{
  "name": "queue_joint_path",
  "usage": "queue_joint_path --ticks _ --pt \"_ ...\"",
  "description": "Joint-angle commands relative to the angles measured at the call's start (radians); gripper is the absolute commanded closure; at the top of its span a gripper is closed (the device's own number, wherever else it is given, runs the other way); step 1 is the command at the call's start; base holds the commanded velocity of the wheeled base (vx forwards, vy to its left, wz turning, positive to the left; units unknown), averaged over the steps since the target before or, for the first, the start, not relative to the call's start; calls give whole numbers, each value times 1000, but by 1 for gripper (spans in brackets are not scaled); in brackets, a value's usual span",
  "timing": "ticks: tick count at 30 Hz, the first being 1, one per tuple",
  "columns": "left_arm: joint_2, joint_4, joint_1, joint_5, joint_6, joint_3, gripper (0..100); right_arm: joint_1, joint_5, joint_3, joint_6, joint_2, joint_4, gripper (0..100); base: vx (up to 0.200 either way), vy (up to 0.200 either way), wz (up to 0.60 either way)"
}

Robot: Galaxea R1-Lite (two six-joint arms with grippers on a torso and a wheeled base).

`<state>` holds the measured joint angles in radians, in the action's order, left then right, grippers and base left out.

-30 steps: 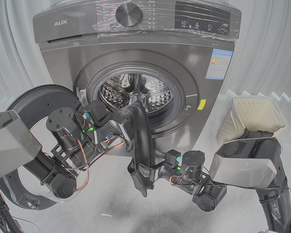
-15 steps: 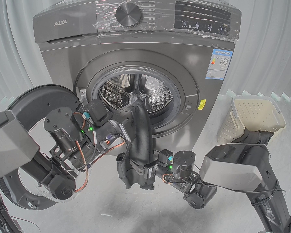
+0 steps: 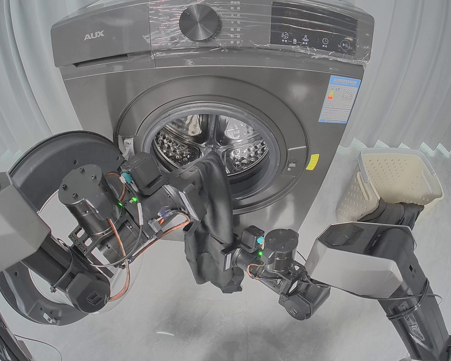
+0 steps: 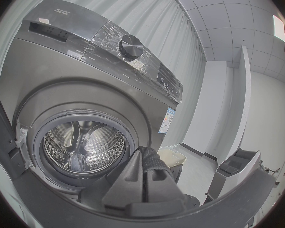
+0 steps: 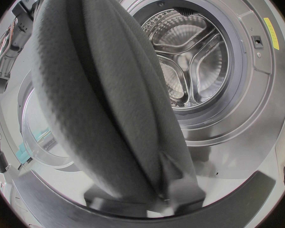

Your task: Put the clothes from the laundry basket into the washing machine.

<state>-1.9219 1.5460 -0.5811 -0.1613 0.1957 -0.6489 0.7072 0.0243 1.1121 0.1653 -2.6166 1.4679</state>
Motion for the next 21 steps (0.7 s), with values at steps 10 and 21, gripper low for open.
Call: queue_joint_path --ticks 10,21 --pt "0 0 53 0 -2 97 100 -46 -23 -72 2 87 11 100 0 0 0" --pt "-103 2 104 -11 -41 235 100 -97 -24 -78 2 262 -43 100 0 0 0"
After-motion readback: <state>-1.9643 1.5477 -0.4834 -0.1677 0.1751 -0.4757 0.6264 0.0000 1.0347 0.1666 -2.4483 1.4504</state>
